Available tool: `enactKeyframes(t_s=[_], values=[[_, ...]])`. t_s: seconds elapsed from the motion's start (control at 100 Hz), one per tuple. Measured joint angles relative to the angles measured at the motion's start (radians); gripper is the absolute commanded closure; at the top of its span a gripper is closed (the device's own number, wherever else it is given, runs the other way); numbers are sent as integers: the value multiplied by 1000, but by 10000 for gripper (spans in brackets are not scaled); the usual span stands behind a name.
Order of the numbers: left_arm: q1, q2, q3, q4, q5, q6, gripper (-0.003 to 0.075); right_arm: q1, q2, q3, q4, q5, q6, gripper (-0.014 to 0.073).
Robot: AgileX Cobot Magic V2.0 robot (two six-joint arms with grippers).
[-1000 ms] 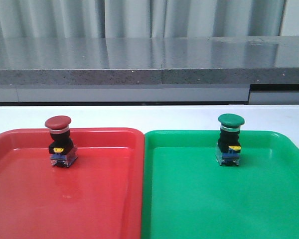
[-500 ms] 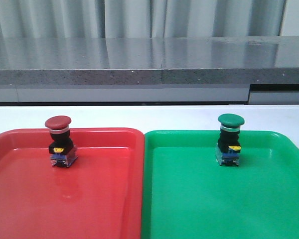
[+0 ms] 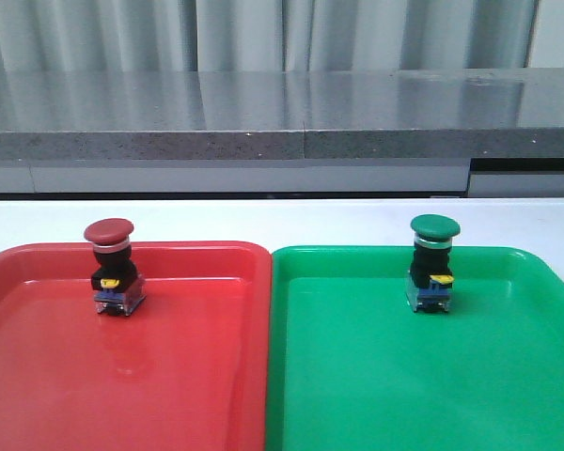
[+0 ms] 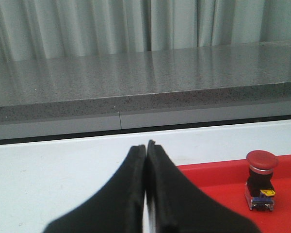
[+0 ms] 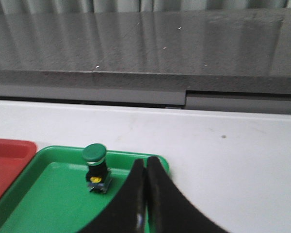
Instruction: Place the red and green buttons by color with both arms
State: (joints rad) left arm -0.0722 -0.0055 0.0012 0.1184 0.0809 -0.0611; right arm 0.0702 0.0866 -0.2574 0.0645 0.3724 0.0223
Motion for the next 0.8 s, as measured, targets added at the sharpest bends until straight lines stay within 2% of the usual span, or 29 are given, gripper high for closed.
enactKeyframes(t_s=[0.14,0.39,0.8], values=[[0,0,0,0,0,0,739,-55,-71,107,-1,-105,0,660],[0,0,0,0,0,0,739,-61,-97,238,-29,-197,0,660],[0,0,0,0,0,0,739,-61,-97,284,-44,-254,0,660]])
